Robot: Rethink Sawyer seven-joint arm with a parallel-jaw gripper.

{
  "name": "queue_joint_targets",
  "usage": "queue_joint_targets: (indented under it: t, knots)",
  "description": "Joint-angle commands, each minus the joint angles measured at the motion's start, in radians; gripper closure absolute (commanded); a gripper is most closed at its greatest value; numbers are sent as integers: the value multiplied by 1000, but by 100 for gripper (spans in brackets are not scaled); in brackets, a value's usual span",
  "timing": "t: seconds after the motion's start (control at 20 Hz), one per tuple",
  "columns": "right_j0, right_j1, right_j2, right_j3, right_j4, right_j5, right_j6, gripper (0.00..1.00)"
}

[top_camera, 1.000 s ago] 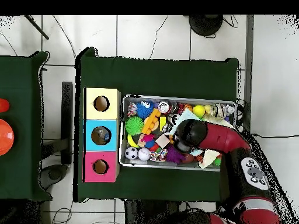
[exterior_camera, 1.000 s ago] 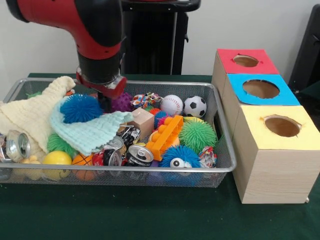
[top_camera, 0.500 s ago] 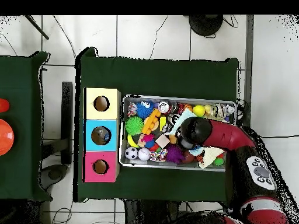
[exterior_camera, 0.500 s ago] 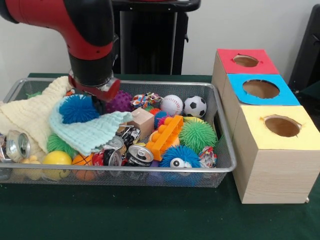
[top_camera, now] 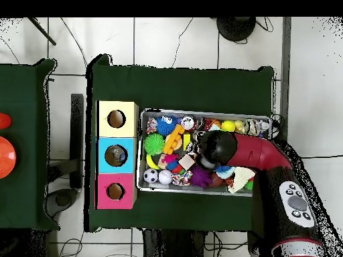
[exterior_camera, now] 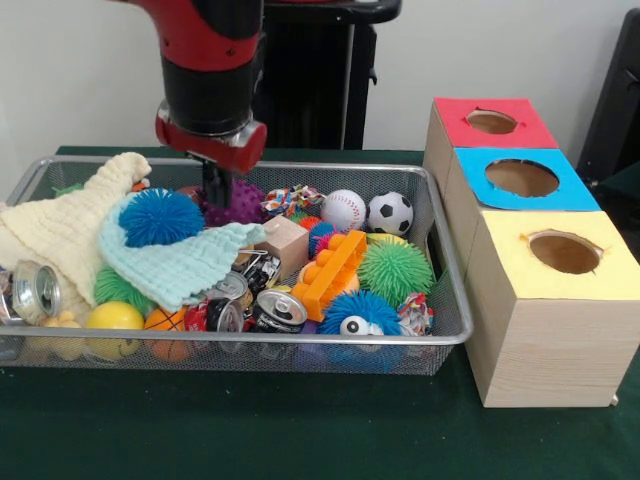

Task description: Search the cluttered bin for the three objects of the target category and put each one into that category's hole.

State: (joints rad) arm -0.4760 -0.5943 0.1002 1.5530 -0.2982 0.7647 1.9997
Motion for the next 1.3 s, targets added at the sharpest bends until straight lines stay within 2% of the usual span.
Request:
queue_joint_targets:
  t: [0.05,0.3,0.5,0.8,1.0,1.3]
  knots:
    - [39,-90,58,79,-8,114,-72,100]
    - [66,-117,52,103,10,124,-41,100]
    - [79,-72,61,105,6,34,-6,100]
    - [98,-65,72,136,12,-47,22,100]
    - [153,-74,37,133,19,-25,94,100]
    - [192,-42,28,105,9,-51,106,100]
